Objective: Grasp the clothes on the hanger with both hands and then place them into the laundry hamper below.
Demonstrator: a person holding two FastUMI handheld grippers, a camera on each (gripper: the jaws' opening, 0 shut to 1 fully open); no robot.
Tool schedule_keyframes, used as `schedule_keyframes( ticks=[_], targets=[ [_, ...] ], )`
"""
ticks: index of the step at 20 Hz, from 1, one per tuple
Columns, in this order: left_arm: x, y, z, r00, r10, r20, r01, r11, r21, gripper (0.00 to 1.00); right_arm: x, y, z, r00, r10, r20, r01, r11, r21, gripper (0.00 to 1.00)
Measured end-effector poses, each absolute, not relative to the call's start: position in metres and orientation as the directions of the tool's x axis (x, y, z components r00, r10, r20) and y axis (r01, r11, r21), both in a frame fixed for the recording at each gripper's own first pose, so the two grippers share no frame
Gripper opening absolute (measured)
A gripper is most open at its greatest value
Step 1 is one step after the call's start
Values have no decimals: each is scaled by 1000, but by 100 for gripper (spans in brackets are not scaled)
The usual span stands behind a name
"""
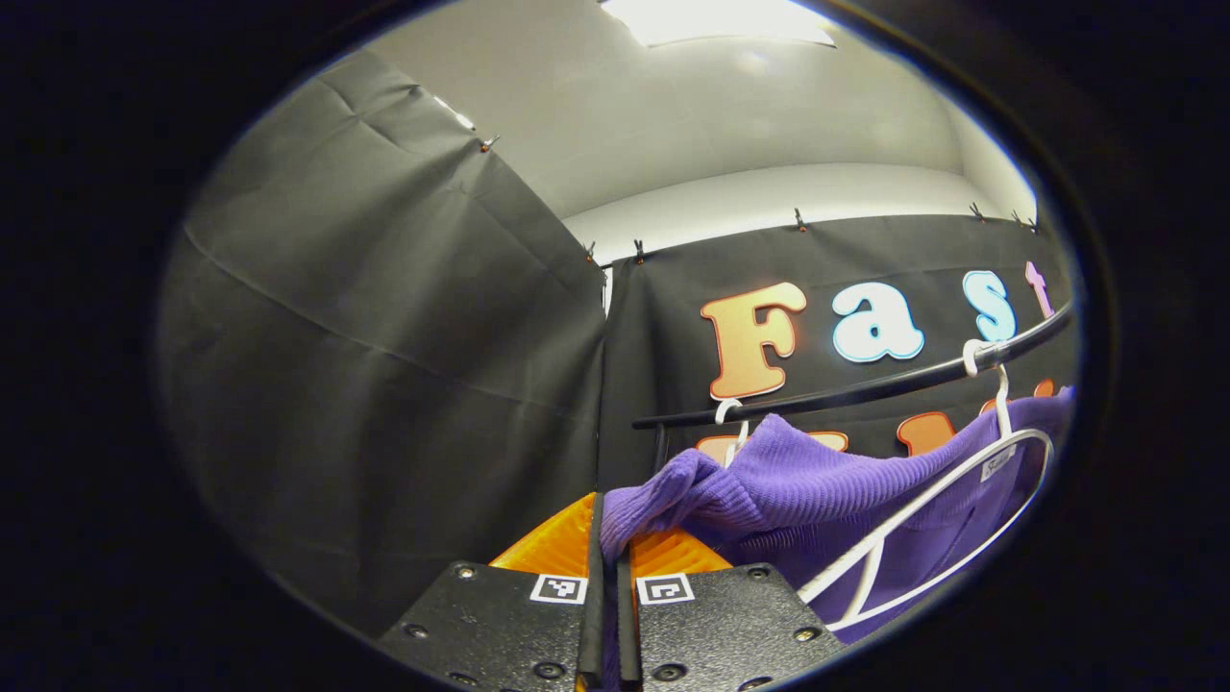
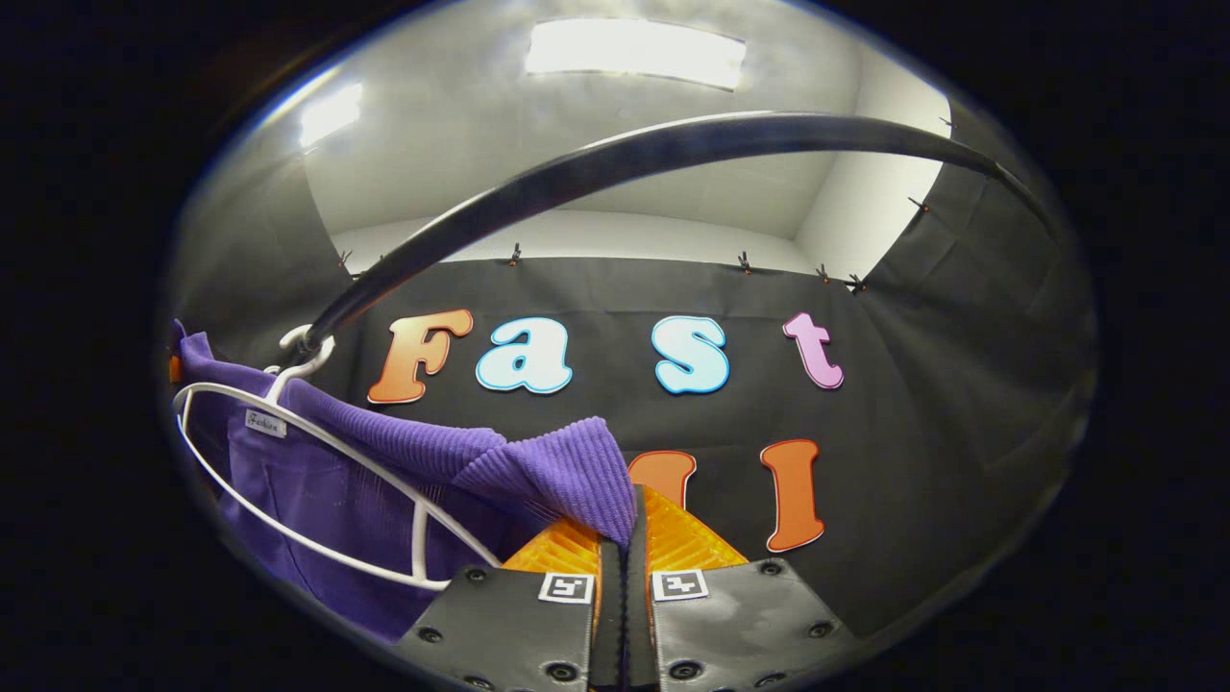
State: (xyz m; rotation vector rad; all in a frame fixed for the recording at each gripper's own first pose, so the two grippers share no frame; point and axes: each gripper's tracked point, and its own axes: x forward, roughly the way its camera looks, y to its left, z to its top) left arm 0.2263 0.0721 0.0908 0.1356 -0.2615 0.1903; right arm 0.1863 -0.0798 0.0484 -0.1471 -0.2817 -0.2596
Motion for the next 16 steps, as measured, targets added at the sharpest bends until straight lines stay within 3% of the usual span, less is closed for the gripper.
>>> schedule_keyframes(
  ticks=[6,12,16],
  targets=[
    [262,67,39,980,143,139,-161,978,133,6,223,-87,24,950,-214,229,245,963,-116,9],
    [254,76,-24,988,153,31,-156,982,104,6,236,-80,-1,963,-180,199,203,974,-103,9],
    [248,78,-50,988,156,-18,-153,981,119,6,245,-78,-16,968,-184,171,215,959,-183,9]
  ],
)
